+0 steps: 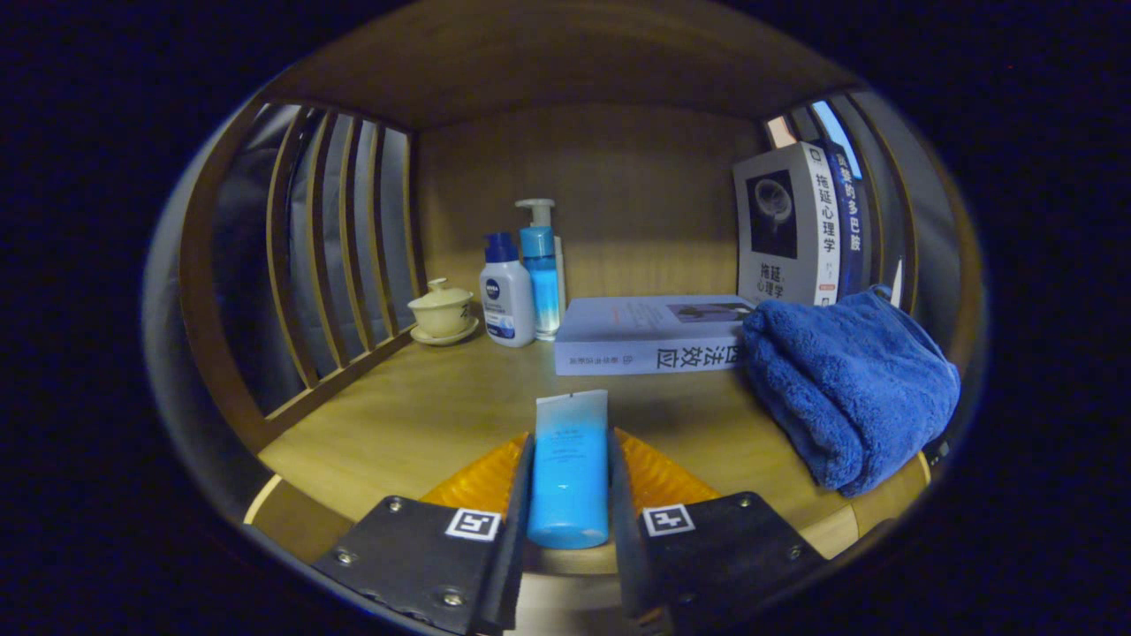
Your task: Pull open the drawer, take out the items inside it, and place them on the countertop above the cabinet.
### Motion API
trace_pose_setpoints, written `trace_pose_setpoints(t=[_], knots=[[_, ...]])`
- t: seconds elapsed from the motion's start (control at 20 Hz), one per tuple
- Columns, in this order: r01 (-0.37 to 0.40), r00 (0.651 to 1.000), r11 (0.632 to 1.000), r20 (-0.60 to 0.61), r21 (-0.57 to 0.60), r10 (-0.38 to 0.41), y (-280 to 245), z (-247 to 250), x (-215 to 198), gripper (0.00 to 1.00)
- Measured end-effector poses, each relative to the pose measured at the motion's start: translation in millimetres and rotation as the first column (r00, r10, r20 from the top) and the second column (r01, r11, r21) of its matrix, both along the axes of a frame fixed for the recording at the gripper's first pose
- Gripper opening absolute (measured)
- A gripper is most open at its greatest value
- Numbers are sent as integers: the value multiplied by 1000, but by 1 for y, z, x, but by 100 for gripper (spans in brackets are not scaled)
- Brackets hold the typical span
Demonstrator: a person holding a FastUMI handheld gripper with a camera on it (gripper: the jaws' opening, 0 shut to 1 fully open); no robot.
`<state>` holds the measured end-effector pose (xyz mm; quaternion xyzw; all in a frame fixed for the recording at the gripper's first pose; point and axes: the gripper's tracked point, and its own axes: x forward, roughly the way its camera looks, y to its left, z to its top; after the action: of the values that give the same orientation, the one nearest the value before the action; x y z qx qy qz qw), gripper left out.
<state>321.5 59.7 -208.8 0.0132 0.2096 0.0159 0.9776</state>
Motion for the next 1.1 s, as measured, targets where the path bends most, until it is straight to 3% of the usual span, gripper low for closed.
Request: trace_pose_setpoints(t=[0.65,1.1], knots=[[-4,998,1000,68,-24,6,-1,1,2,44],[15,997,999,75,-43,-12,-5,5,3,52]])
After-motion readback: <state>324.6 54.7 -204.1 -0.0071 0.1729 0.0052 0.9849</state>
